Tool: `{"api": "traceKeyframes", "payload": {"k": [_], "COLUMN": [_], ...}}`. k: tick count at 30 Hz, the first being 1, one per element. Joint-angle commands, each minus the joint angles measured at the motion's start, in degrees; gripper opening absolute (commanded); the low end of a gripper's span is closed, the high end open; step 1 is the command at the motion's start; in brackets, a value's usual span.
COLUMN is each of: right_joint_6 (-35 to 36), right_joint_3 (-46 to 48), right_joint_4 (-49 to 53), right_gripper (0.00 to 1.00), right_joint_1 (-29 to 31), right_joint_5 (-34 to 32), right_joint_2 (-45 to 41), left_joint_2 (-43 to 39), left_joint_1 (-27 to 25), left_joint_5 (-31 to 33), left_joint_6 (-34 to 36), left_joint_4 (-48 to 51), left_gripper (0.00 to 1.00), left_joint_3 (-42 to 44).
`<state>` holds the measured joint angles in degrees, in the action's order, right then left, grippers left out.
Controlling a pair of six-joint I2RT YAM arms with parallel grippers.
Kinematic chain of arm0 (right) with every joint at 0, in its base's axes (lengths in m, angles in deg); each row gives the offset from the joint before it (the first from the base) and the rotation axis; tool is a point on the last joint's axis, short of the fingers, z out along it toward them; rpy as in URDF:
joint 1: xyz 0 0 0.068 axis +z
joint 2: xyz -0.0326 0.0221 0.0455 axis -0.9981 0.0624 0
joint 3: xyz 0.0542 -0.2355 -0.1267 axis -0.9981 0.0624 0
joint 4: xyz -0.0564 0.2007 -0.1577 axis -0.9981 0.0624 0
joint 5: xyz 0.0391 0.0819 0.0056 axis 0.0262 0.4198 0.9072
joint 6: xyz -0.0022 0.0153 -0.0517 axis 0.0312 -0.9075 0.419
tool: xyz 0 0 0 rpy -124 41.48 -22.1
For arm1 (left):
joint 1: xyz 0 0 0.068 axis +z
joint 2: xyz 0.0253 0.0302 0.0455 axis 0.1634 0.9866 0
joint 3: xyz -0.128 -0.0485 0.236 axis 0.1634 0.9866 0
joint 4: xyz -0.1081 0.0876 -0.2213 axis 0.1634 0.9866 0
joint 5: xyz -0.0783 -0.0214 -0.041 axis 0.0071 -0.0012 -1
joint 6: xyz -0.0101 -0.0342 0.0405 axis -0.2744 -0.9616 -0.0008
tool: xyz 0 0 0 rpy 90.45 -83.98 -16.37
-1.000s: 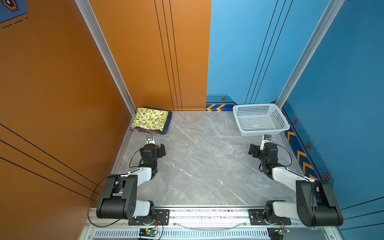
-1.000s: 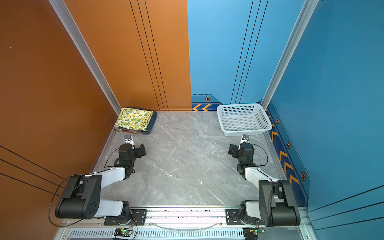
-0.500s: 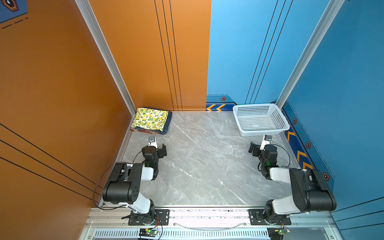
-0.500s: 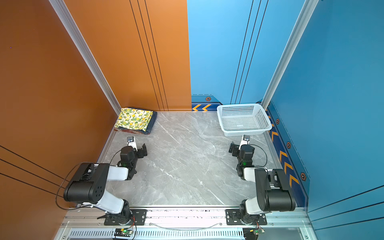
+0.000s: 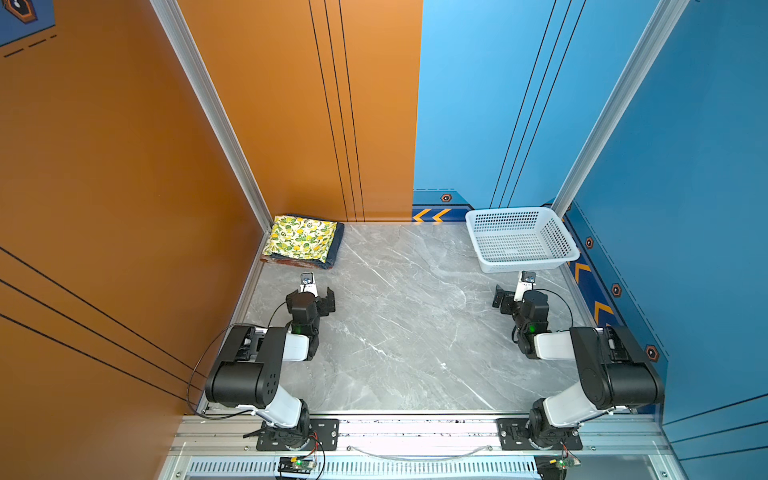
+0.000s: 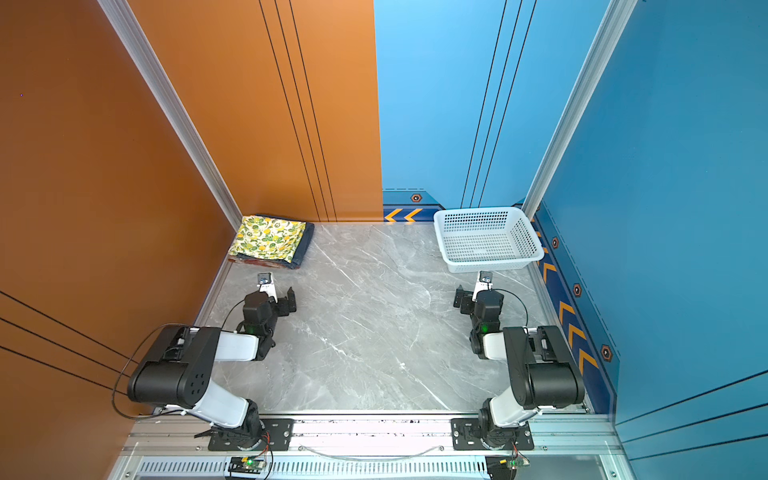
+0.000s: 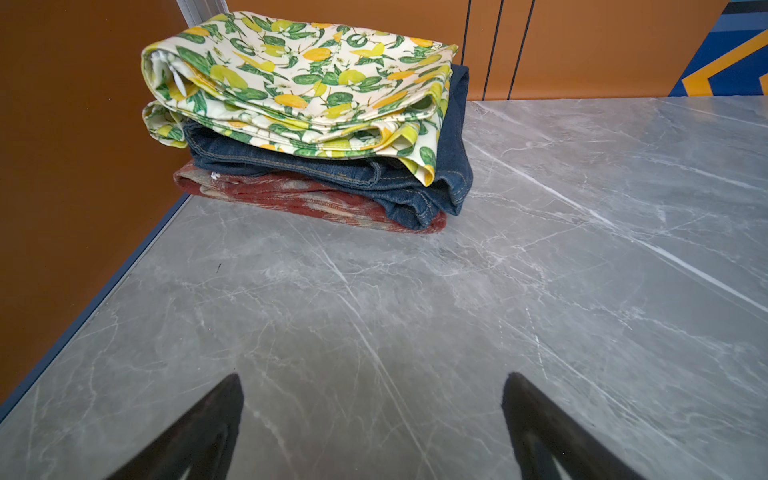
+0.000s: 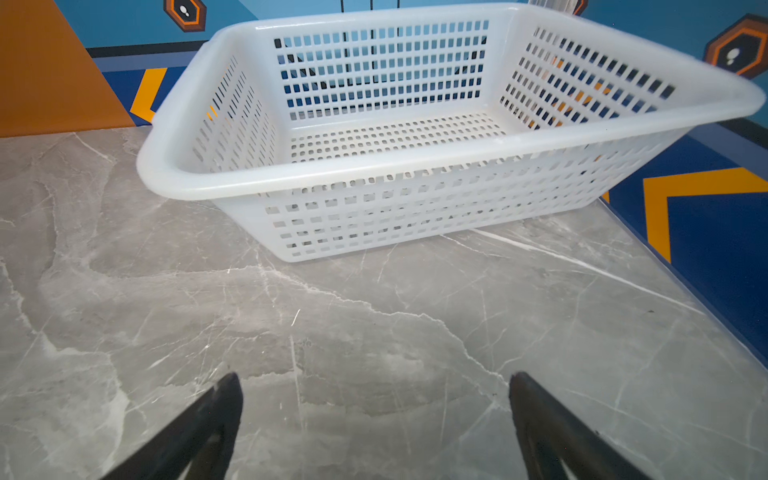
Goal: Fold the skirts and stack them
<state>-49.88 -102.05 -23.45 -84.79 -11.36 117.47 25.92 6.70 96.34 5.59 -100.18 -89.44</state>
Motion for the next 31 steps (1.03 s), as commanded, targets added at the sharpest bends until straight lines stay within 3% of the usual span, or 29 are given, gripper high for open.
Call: {"api": "traceKeyframes", "payload": {"k": [1, 31], "right_joint_6": [1.0, 1.0], "right_joint_3": [-0.4, -0.6], "right_joint_4": [-0.9, -0.6], "right_gripper": [1.00, 1.00], "right_joint_1": [0.4, 0.4], "right_joint_5": [-1.9, -1.6], "right_joint_2": [-0.2, -0.2], "left_joint_2": [0.3, 0.3], "left_joint_1": [-0.1, -0.1], "left_joint_5": [0.8, 0.8], "left_joint_6": [1.0, 1.0], "left_joint_4": [-1.0, -1.0], "left_gripper": [0.98, 0.98], "left_joint_3": [-0.8, -0.8]}}
